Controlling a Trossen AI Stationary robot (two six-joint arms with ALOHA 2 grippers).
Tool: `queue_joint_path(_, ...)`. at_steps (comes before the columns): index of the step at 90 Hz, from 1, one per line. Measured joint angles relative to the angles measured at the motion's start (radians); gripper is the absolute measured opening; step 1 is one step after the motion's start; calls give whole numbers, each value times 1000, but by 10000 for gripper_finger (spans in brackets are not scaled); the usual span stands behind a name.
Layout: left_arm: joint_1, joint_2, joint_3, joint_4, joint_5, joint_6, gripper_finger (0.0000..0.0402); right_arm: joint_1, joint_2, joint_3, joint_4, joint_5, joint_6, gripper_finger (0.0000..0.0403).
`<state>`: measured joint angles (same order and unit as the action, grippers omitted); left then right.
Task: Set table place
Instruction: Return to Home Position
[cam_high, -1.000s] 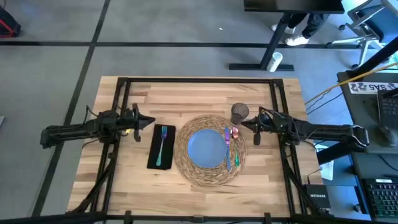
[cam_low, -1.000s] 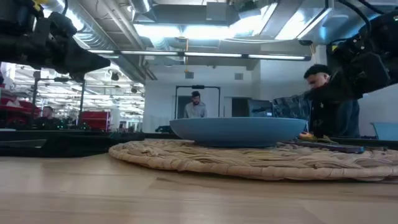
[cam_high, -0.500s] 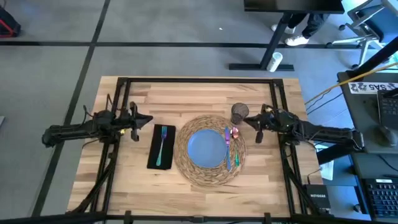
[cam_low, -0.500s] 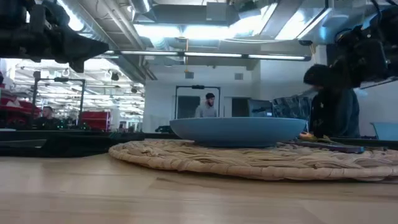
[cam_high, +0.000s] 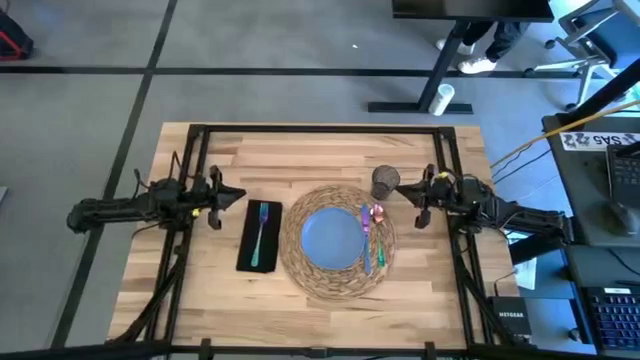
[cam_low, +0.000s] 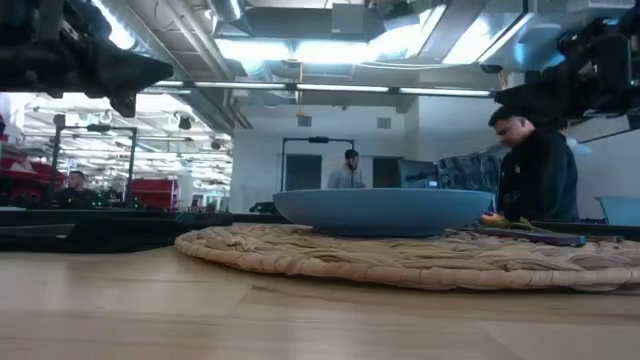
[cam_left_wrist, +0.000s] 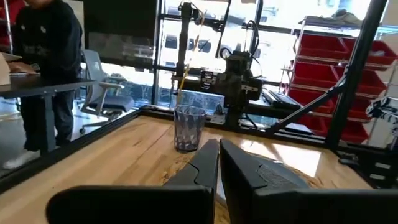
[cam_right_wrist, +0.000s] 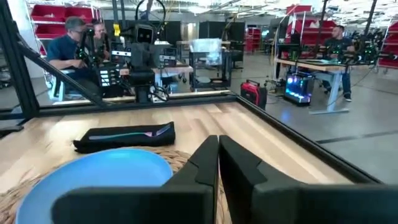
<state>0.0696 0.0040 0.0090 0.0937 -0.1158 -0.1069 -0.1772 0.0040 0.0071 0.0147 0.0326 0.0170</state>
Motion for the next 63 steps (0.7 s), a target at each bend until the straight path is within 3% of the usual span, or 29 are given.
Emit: queue_joint_path(63,0,0,0,-12,1,-70,0,0,0,0,-4,-18,63,0)
